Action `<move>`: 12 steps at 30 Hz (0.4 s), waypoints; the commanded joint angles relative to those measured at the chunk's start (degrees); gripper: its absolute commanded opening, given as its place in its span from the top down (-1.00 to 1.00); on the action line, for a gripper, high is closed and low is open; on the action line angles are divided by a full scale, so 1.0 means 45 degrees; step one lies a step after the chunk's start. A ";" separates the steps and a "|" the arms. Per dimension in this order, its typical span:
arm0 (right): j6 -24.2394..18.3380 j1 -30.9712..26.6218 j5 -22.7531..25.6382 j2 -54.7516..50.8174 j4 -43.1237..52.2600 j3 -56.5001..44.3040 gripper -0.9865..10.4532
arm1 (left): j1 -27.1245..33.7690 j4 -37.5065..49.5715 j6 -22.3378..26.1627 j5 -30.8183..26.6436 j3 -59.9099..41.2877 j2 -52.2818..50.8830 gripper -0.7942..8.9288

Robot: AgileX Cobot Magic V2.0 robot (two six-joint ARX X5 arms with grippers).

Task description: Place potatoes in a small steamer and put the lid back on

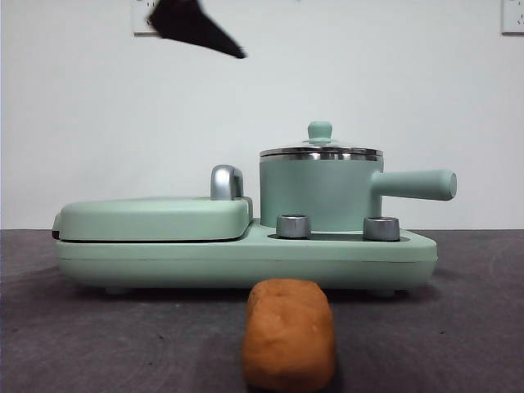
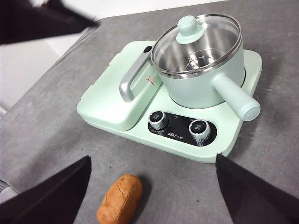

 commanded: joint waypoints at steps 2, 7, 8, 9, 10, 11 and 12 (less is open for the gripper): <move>-0.0102 0.0034 0.0000 0.0053 0.0078 0.0233 0.08 | -0.0588 0.0107 0.1049 -0.1098 0.1987 0.1744 -0.20; -0.0097 0.0034 -0.0005 0.0049 0.0078 0.0233 0.08 | -0.1005 0.0471 0.1399 -0.2225 0.3502 0.3517 -0.20; -0.0097 0.0034 -0.0005 0.0049 0.0078 0.0233 0.08 | -0.1059 0.0748 0.1394 -0.2356 0.3648 0.3827 -0.20; -0.0097 0.0034 -0.0005 0.0049 0.0078 0.0233 0.08 | -0.1078 0.1030 0.1389 -0.2516 0.3735 0.4056 -0.20; -0.0097 0.0034 -0.0005 0.0049 0.0083 0.0233 0.08 | -0.1083 0.1331 0.1379 -0.2739 0.3735 0.4221 -0.19; -0.0097 0.0034 -0.0010 0.0049 0.0083 0.0233 0.08 | -0.1117 0.1632 0.1336 -0.2997 0.3735 0.4401 -0.19; -0.0097 0.0034 -0.0005 0.0049 0.0083 0.0233 0.08 | -0.1151 0.1962 0.1292 -0.3313 0.3735 0.4609 -0.19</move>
